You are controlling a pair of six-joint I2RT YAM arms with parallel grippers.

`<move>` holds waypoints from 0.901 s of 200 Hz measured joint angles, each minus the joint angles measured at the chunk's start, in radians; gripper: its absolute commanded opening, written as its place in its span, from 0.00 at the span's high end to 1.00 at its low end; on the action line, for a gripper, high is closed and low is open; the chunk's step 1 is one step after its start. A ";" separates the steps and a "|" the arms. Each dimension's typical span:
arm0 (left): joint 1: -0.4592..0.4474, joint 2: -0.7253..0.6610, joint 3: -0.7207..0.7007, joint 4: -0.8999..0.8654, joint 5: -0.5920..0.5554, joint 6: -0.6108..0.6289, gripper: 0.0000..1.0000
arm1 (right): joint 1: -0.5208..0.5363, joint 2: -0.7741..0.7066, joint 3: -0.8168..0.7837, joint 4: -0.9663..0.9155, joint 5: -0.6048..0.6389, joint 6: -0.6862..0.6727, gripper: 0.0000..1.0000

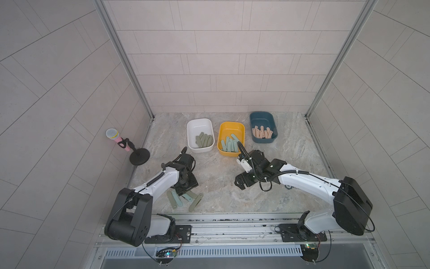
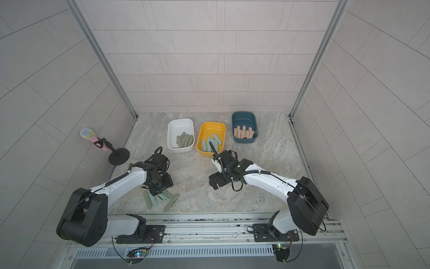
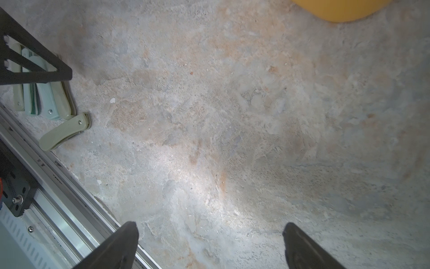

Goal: Place the fruit knives into the storage box by color
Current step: Pick up the fruit knife from the center of the board.

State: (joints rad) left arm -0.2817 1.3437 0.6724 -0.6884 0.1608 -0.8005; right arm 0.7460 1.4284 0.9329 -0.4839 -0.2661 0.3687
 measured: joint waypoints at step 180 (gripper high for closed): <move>0.000 0.174 0.156 -0.043 -0.008 0.086 0.79 | -0.005 0.000 0.012 -0.019 0.039 0.001 0.00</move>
State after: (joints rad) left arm -0.2817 1.5177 0.8284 -0.7319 0.1532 -0.7143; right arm 0.7410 1.4288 0.9447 -0.5030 -0.2268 0.3695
